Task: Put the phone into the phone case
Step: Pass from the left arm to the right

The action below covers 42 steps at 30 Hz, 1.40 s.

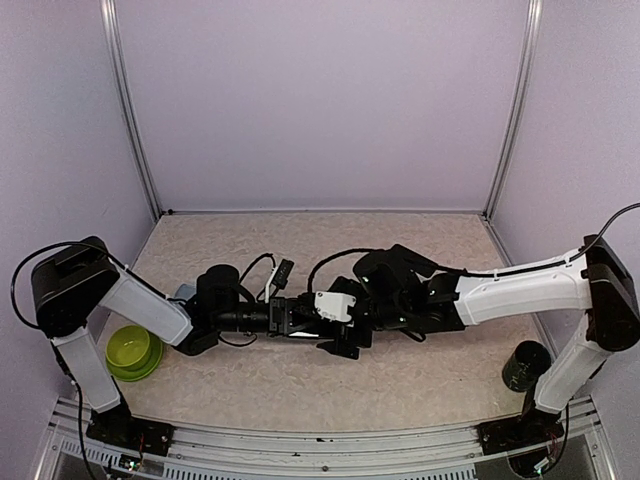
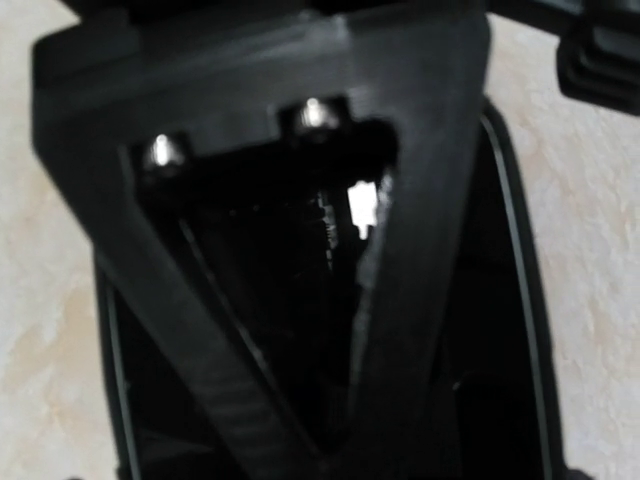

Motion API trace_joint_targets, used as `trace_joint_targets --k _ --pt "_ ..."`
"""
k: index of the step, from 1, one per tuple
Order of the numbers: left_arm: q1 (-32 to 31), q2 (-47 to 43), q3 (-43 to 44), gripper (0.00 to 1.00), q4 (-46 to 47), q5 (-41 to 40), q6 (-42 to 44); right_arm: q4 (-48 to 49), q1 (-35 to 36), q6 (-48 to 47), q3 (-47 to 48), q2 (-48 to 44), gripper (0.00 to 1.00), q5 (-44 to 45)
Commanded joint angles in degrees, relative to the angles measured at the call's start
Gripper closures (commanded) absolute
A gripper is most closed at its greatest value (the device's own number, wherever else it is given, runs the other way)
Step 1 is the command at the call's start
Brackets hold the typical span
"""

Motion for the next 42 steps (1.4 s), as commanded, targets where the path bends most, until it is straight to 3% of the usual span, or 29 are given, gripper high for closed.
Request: trace_joint_targets --k 1,10,16,21,25,33,42 --pt "-0.4 0.2 1.8 1.00 5.5 0.8 0.0 3.3 1.7 -0.6 1.3 1.2 0.00 3.9" --pt "-0.8 0.8 1.2 1.00 6.7 0.7 -0.6 3.0 2.3 0.0 3.3 3.6 0.04 8.4" --pt "-0.8 0.8 1.0 1.00 7.1 0.7 -0.6 1.0 2.4 0.0 4.1 3.9 0.17 7.8" --pt "-0.8 1.1 1.0 1.00 7.2 0.7 -0.7 -0.3 2.4 -0.1 4.3 3.4 0.34 5.2" --pt "-0.7 1.4 0.9 1.00 7.3 0.7 -0.9 -0.7 2.4 -0.1 4.2 3.2 0.34 3.8" --pt "0.4 0.5 -0.4 0.79 8.0 0.8 -1.2 -1.5 2.4 0.7 4.9 3.8 0.37 5.6" --pt "1.6 -2.5 -2.4 0.66 6.1 0.3 0.2 -1.6 2.1 1.2 4.8 4.0 0.38 6.9"
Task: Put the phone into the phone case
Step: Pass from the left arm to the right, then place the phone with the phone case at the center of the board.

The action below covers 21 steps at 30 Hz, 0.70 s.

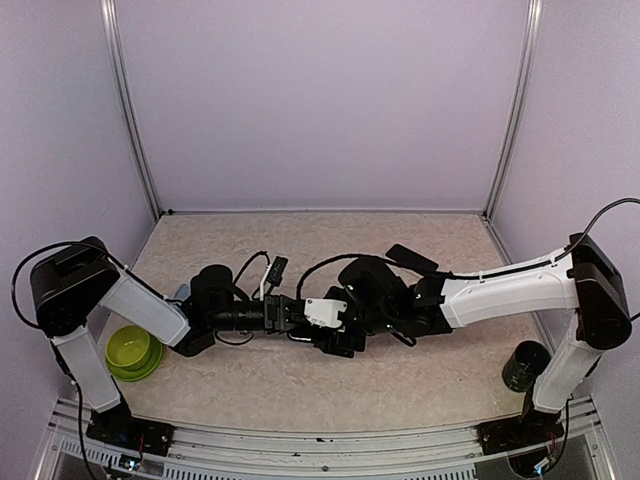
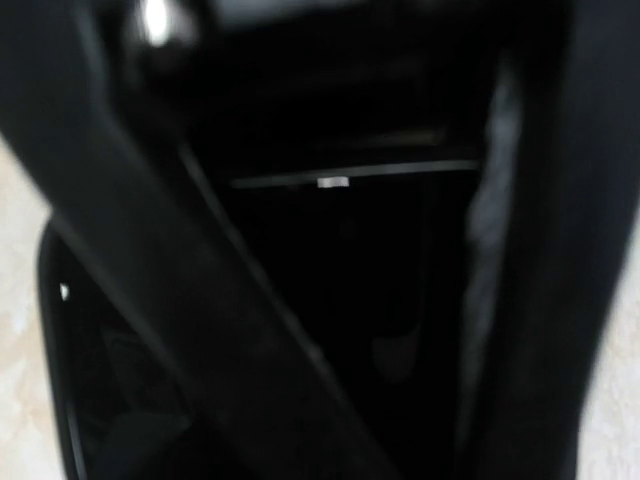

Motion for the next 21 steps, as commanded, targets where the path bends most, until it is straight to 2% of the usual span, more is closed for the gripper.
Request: trace_joint_targets --k 1,11,21 --pt "0.6 -2.9 -1.0 0.65 1.8 -0.1 1.6 0.7 0.0 1.1 1.6 0.1 0.38 1.2" --pt "2.0 -5.2 -3.2 0.45 1.3 -1.7 2.2 0.4 -2.0 1.8 1.0 -0.6 0.41 2.1" --pt "3.7 -7.7 -5.0 0.33 -0.1 -3.9 2.8 1.1 -5.8 3.0 0.6 -0.8 0.41 2.2"
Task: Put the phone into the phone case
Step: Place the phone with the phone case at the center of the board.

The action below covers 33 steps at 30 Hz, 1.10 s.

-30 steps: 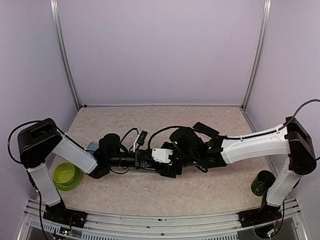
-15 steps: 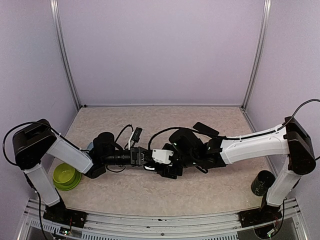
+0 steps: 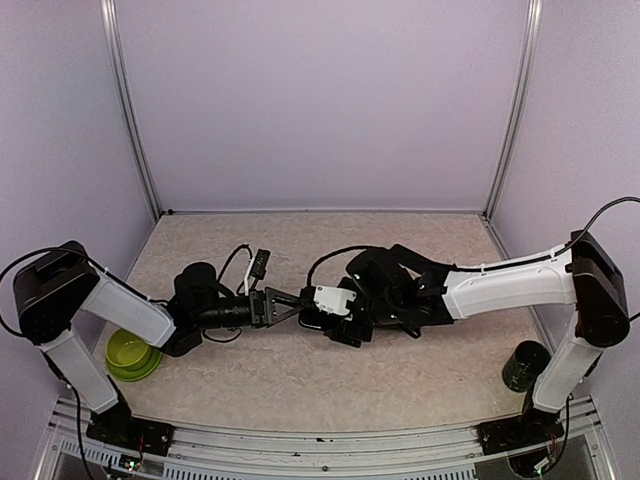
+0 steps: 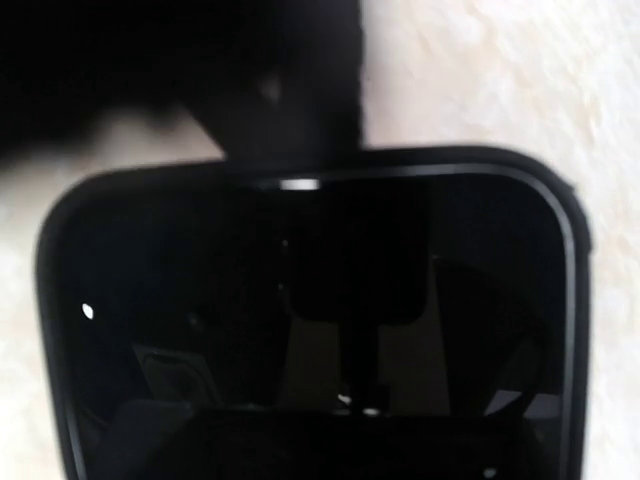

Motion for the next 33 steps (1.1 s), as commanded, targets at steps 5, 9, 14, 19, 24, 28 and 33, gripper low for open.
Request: trace_joint_targets --k 5,9,14,19,24,28,33 --pt "2.0 -3.1 -2.3 0.31 0.1 -2.4 0.9 2.9 -4.0 2.4 0.9 -0.3 0.41 1.3" --pt "2.3 -3.6 -2.9 0.28 0.0 -3.0 0.8 2.1 -6.2 3.7 2.2 0.7 0.42 2.5" --pt "2.3 -3.5 -3.1 0.25 0.2 -3.2 0.6 1.3 -9.3 5.5 4.2 1.7 0.41 3.8" --pt "2.3 -3.4 -3.0 0.23 0.3 -3.2 0.3 0.1 -12.9 7.0 6.2 2.9 0.41 4.2" --pt "2.3 -3.2 -2.7 0.21 0.5 -3.1 0.1 -0.2 -16.3 7.4 7.8 5.0 0.39 5.3" --pt "2.3 -3.2 -2.8 0.20 0.5 -3.1 0.0 0.1 -19.3 7.9 8.6 6.9 0.39 5.2" --pt "2.3 -3.1 -2.8 0.16 0.4 -3.4 -0.1 0.5 -21.8 7.8 10.3 9.1 0.39 5.2"
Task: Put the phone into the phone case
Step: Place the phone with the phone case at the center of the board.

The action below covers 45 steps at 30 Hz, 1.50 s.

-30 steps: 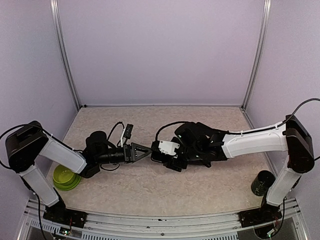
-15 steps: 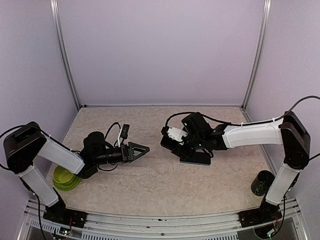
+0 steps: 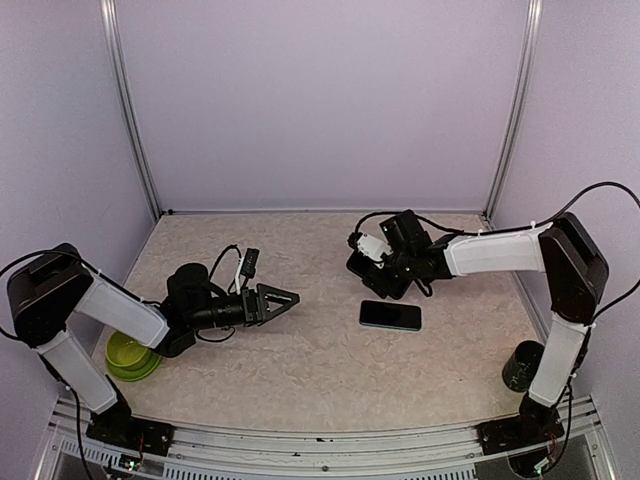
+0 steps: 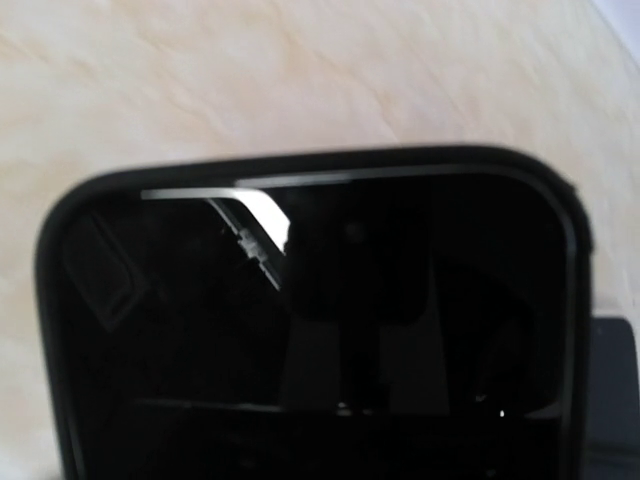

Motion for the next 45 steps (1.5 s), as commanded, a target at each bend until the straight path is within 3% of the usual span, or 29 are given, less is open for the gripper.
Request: trace_joint_targets --k 1,17,30,45 --pt "0.2 -0.7 -0.2 0.16 0.7 -0.6 0.1 1.8 -2.0 0.8 3.8 1.7 0.39 0.9" --pt "0.2 1.2 0.4 0.16 1.7 -0.4 -0.5 3.3 -8.5 -1.6 5.1 7.7 0.41 1.1" --pt "0.2 2.7 0.9 0.16 2.5 -0.4 -1.2 0.5 -9.4 -1.5 5.7 10.7 0.41 -5.4" --pt "0.0 4.9 1.6 0.16 4.0 -0.2 -2.3 -9.5 -8.7 3.1 6.1 8.4 0.46 -11.9"
